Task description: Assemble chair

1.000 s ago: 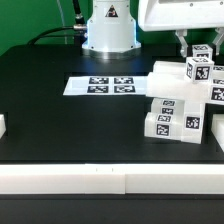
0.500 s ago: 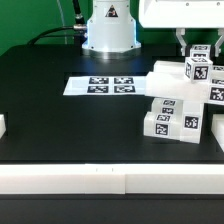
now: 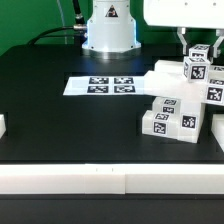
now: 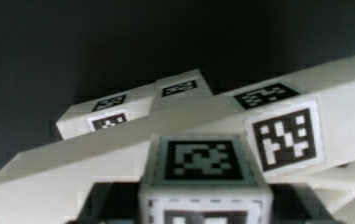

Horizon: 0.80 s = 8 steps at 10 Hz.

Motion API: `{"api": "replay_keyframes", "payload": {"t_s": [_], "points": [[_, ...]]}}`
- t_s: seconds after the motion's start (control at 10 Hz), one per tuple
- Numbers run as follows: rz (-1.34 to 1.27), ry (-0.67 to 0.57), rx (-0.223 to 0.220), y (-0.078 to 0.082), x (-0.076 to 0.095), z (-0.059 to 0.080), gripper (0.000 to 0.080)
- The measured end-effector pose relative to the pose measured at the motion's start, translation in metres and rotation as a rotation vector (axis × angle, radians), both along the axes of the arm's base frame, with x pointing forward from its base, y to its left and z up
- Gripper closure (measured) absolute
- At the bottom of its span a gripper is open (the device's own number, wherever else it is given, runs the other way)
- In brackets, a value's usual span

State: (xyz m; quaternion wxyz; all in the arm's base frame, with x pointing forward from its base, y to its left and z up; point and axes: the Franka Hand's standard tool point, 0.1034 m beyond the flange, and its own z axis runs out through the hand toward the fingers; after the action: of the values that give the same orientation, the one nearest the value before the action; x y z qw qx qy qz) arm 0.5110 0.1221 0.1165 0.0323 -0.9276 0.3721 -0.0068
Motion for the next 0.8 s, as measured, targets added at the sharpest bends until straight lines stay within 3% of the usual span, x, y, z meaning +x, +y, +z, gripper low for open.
{"api": "replay_keyframes", "payload": {"t_s": [0.7,0.8], "points": [[-0.461,0.034,0.047,0.0066,-0.0013,0.0000,0.0512],[-0.433,0.032,0.046,0.0066,-0.0013,-0.0001,0.0434]]}}
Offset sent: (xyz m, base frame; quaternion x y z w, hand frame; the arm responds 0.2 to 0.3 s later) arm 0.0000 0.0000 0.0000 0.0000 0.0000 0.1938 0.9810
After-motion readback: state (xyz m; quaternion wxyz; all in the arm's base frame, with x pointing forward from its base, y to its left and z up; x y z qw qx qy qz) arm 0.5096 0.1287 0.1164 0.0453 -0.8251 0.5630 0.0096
